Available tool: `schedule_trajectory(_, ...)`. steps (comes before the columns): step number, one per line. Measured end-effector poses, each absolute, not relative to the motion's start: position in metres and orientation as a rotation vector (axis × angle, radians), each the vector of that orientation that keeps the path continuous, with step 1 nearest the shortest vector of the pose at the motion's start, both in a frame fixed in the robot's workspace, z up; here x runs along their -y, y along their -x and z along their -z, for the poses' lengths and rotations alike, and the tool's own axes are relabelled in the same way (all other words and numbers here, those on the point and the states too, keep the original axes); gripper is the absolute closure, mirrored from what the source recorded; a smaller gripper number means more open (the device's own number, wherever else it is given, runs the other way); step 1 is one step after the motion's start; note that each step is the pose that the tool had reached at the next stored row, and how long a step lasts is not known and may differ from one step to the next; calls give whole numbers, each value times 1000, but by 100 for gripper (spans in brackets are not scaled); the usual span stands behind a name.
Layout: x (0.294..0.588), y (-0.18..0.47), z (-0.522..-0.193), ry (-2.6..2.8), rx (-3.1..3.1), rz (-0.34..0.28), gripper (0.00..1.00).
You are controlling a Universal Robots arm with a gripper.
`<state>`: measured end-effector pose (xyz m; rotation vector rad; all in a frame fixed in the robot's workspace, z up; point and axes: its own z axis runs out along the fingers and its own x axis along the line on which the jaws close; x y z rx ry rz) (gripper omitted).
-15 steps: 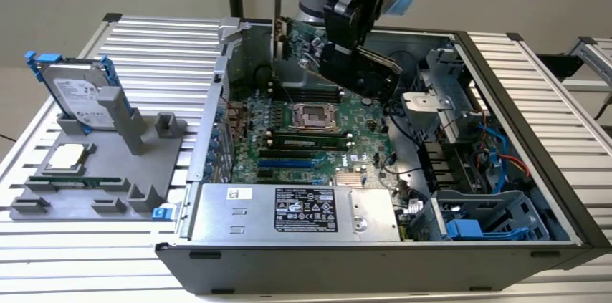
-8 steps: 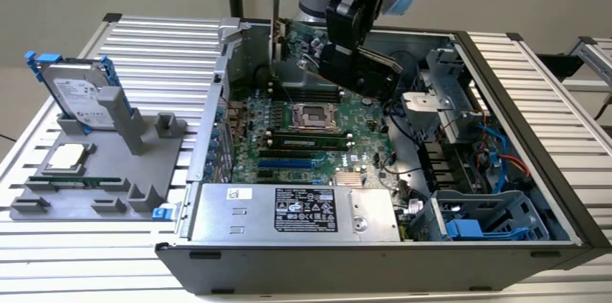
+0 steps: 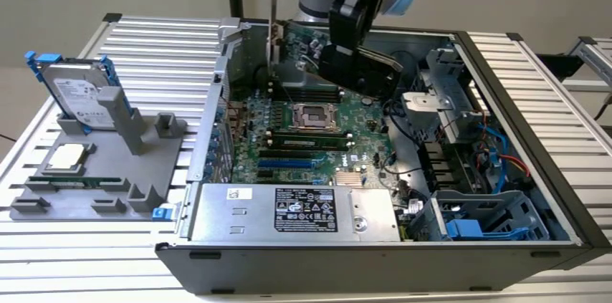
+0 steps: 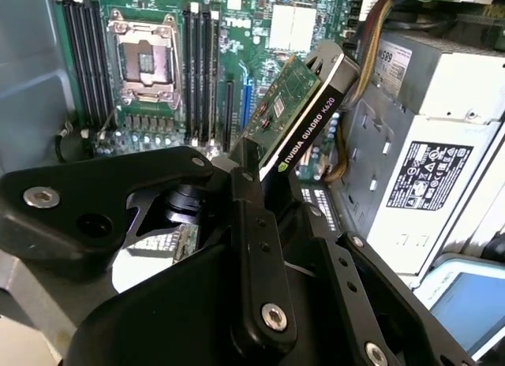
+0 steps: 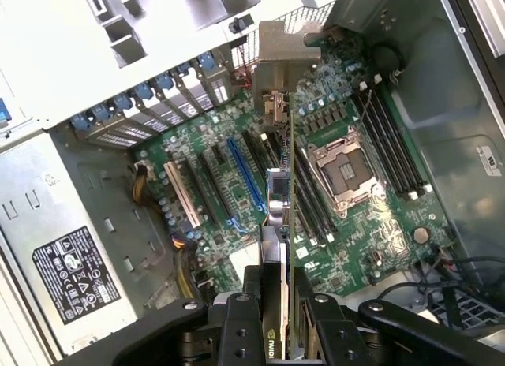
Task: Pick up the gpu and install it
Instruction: 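Insert the gpu into the slot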
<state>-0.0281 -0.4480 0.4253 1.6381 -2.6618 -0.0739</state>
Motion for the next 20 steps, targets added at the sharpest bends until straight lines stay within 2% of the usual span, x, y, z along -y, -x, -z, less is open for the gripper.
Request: schedule_trajectory(20, 448, 28, -425, -1797, 2554, 72, 100)
